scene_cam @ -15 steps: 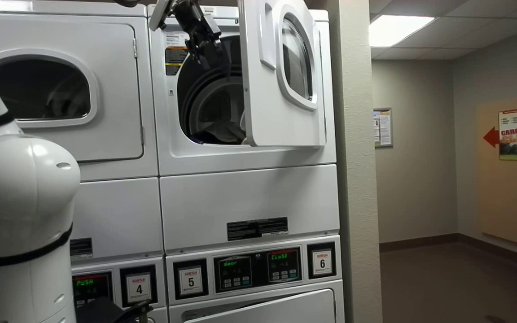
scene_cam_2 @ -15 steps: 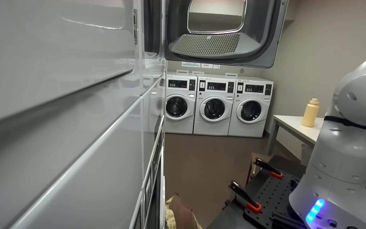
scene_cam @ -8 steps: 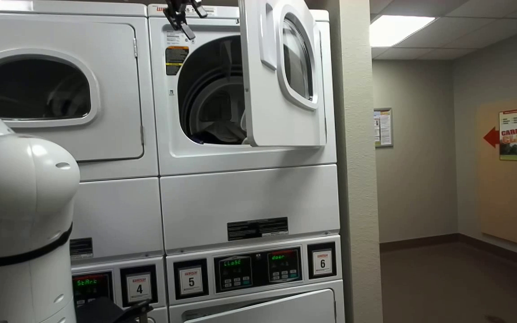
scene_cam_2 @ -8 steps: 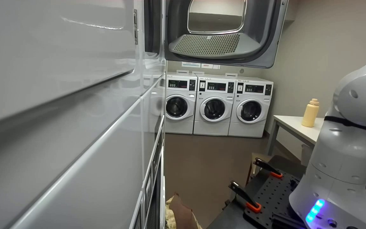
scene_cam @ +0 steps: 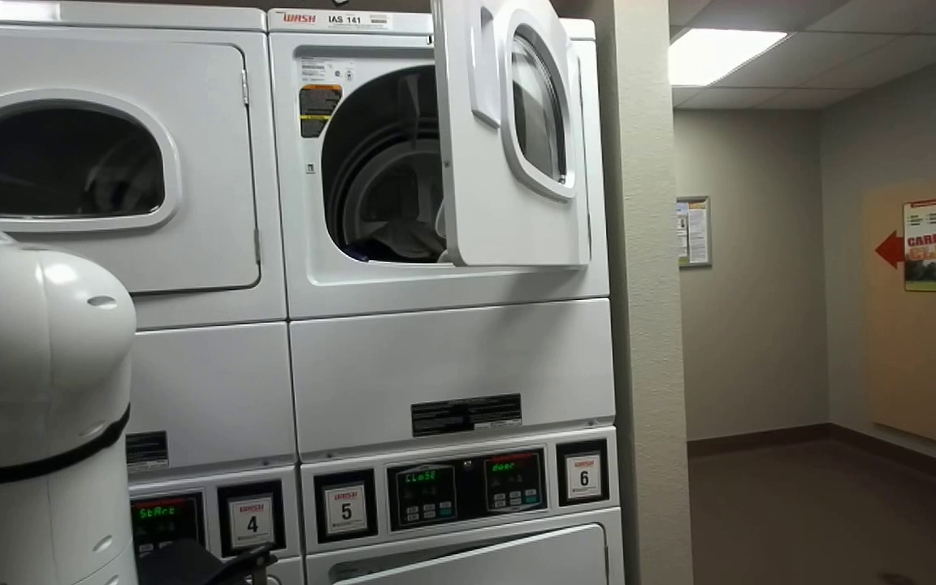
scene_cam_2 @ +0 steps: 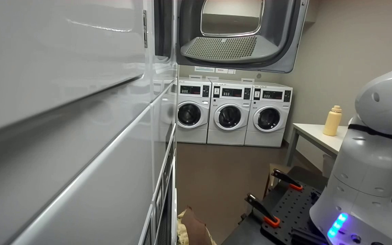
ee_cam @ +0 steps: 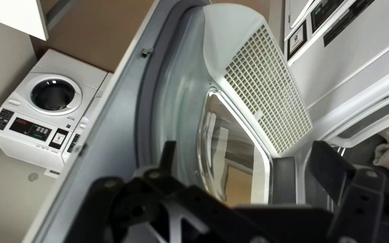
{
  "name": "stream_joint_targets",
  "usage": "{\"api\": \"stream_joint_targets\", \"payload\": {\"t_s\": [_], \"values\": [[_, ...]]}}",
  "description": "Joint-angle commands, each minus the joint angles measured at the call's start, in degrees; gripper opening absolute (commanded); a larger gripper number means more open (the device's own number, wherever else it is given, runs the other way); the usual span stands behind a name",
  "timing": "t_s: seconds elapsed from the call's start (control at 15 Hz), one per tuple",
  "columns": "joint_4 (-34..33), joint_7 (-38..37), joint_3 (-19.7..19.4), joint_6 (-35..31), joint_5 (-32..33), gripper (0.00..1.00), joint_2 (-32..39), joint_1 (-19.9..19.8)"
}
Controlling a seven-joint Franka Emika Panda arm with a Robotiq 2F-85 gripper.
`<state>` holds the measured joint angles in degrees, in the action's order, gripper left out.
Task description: Remove the cloth from the washing machine and close it
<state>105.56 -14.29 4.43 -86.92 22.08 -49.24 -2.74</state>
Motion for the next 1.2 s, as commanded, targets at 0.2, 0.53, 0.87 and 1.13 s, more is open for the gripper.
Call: {"api": "stream_joint_targets", "payload": {"t_s": [0.2,0.53,0.87,1.13], "values": [[-1.3,5.5,-8.2,-0.2,-0.4,1.00,-1.0,-2.4],[-3.9,7.4,-13.9,1.3,-5.4,1.00,0.0,-2.7],[-2.7,11.2,-19.2,-1.3,-11.3,1.00,-0.7,-1.3],[-0.4,15.1,-23.3,-5.3,-18.0,1.00,-0.7,0.0]]}}
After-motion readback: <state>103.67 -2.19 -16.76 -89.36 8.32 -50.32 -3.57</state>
